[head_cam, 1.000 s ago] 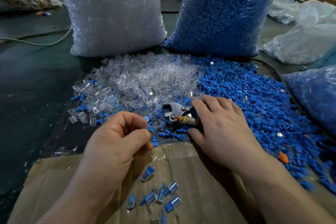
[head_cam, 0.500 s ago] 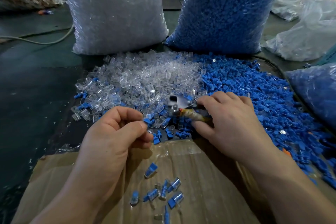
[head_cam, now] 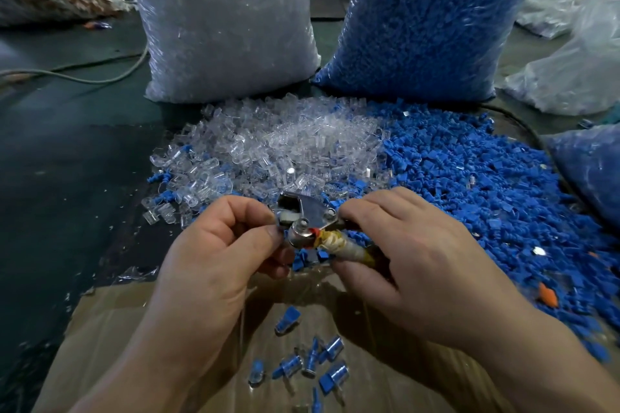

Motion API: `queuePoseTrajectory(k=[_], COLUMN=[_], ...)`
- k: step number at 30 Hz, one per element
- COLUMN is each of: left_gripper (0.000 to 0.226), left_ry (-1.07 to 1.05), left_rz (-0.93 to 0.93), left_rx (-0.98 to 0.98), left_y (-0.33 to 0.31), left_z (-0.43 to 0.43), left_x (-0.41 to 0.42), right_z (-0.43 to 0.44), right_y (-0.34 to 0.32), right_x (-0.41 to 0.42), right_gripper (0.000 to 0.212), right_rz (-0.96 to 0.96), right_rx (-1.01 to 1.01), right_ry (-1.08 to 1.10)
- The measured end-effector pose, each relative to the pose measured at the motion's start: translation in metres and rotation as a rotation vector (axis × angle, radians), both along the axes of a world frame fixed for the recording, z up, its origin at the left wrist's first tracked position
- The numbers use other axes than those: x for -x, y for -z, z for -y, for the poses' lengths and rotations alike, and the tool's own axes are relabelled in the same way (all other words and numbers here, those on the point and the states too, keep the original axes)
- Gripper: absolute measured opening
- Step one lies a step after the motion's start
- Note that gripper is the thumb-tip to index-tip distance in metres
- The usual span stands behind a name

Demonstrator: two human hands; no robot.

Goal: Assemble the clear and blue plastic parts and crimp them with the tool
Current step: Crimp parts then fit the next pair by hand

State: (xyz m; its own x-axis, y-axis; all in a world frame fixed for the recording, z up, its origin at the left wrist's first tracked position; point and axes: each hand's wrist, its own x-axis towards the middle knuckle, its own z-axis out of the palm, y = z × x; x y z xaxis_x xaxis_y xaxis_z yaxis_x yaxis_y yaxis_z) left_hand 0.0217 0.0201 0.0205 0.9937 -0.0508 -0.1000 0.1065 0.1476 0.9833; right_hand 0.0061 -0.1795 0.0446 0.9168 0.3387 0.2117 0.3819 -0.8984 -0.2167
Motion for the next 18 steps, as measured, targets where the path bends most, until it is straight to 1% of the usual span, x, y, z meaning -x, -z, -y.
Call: queuePoseTrajectory(k=[5,12,18], left_gripper=[0.012,0.009,0.011], left_ry=[0.008,0.006,0.007], left_rz=[0.027,0.096,0.129], left_rx=[0.011,-0.005,0.016], left_y=[0.004,0.012,0.015], left_z=[-0.001,-0.004,-0.006], left_x=[0.0,0.0,0.001], right_z=[0.002,0.002,0.0], right_y=[-0.001,0.001,0.0], right_x=[0.002,0.0,0.0], right_gripper=[0.057,0.053,0.041], right_rz=[-0.034,-0.02,-0.003], right_rx=[-0.01,0.004,-0.056], right_ry=[-0.019,-0.06,-0.056])
